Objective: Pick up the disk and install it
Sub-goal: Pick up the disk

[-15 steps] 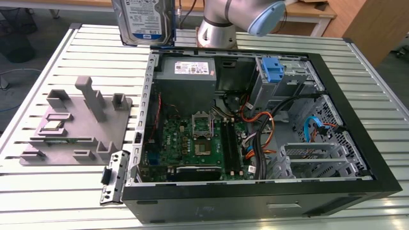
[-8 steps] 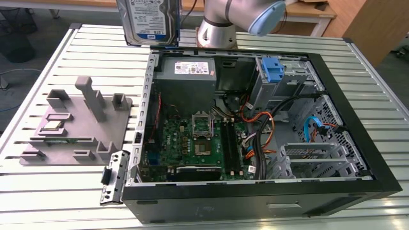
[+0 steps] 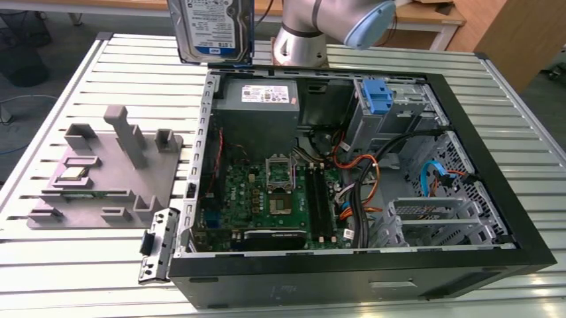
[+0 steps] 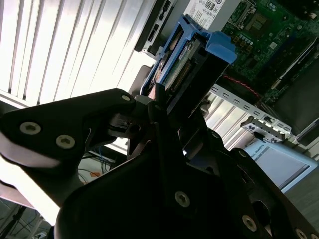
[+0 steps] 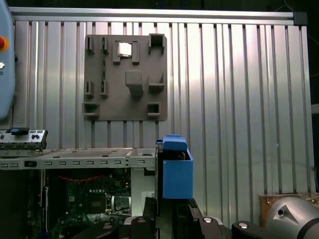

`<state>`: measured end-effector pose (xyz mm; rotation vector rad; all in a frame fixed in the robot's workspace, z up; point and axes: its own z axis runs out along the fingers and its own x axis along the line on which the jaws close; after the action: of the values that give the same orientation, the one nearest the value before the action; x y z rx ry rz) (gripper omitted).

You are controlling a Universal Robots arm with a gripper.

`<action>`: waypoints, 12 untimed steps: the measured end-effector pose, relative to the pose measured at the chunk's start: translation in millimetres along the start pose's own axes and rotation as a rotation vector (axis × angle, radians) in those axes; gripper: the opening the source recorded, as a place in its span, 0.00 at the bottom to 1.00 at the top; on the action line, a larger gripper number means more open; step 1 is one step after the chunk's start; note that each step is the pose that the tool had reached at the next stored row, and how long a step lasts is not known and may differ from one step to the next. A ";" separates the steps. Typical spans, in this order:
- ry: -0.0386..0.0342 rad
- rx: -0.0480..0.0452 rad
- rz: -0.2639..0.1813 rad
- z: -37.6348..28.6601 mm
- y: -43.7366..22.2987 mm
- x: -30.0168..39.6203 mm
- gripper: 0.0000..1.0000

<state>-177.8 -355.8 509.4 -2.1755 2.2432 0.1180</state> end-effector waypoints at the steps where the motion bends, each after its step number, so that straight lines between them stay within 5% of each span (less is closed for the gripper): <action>1: 0.0000 0.0000 0.000 0.0 -0.8 0.0 0.35; 12: -0.0001 0.0001 0.000 -0.5 -13.9 -0.4 0.35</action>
<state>-163.9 -355.8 509.4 -2.1754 2.2431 0.1179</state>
